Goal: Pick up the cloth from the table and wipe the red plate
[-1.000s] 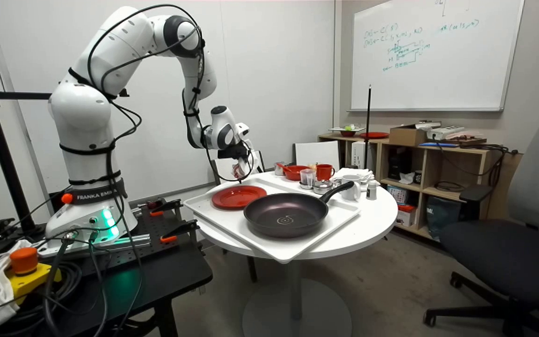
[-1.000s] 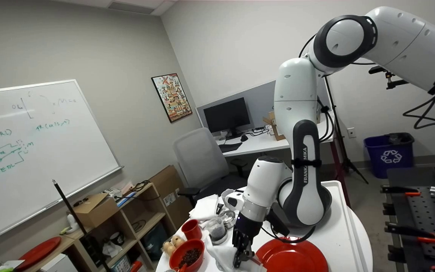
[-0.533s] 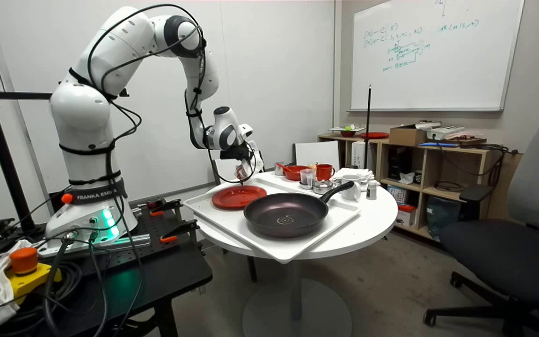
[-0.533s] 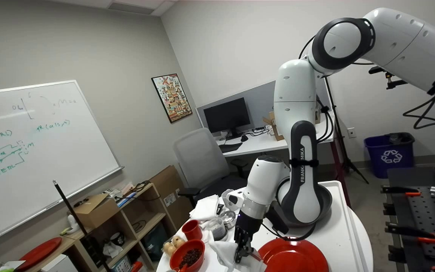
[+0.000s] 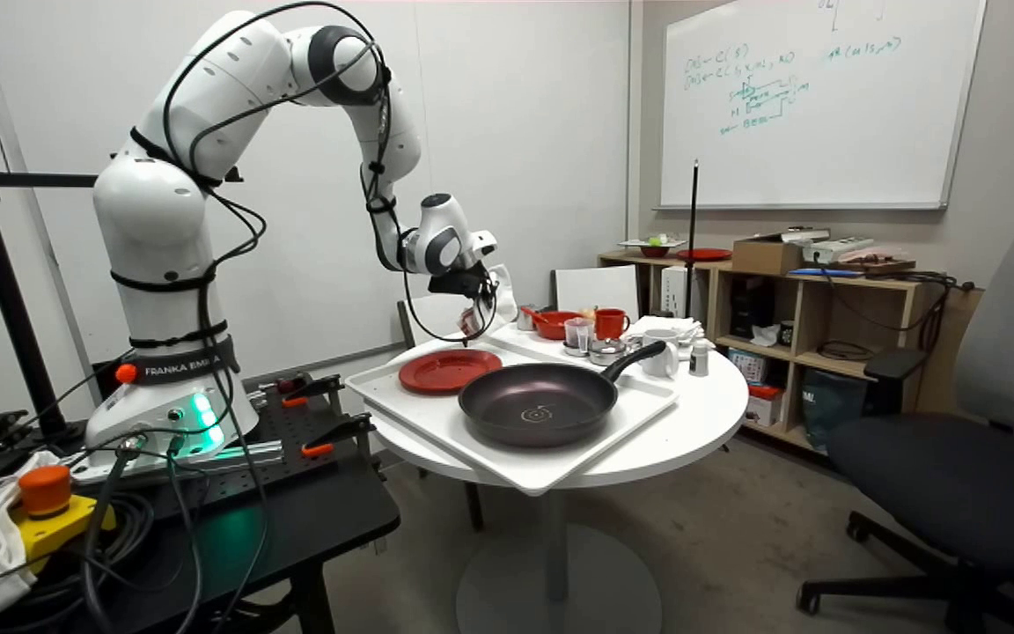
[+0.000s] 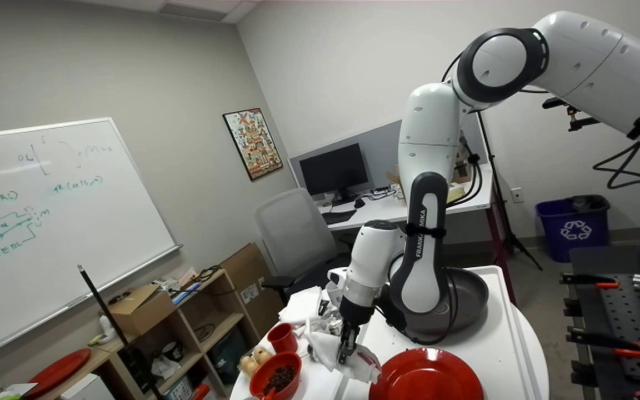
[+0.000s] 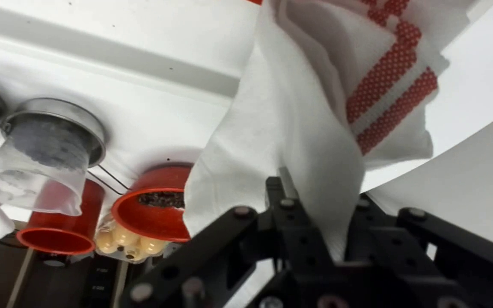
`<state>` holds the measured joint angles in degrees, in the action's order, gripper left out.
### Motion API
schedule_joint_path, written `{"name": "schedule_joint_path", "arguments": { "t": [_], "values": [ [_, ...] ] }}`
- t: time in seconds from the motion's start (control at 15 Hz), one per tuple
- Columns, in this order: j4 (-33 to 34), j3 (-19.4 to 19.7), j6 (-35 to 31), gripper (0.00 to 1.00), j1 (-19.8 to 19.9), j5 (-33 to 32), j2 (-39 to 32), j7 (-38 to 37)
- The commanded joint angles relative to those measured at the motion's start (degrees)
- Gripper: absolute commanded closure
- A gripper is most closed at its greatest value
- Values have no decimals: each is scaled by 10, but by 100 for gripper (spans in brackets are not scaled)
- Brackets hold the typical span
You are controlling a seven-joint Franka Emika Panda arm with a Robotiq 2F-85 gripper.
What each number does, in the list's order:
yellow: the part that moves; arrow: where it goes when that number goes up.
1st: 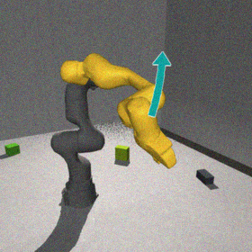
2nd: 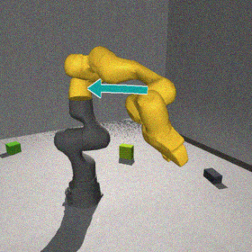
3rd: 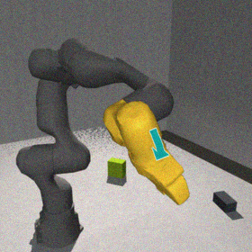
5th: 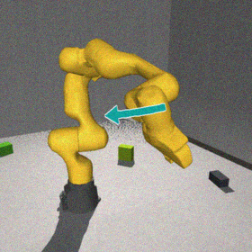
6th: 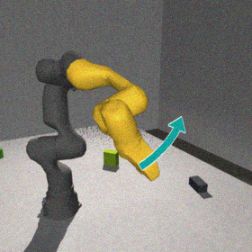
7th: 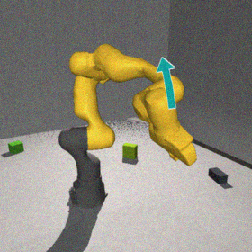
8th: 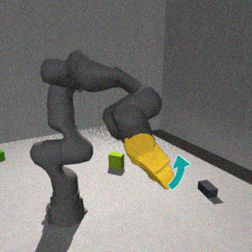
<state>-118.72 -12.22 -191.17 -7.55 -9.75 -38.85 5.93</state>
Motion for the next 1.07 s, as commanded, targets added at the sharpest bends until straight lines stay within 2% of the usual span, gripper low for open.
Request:
{"name": "schedule_joint_path", "arguments": {
  "t": [0.0, 0.33, 0.6, 1.0],
  "values": [
    [29, -6, 61, 95, 20, 31, 9, -27],
    [81, -40, 165, 95, 81, 75, -5, -34],
    [117, -51, 255, 95, 119, 128, -16, -24],
    [143, -22, 370, 95, 106, 174, -26, -34]
  ]
}}
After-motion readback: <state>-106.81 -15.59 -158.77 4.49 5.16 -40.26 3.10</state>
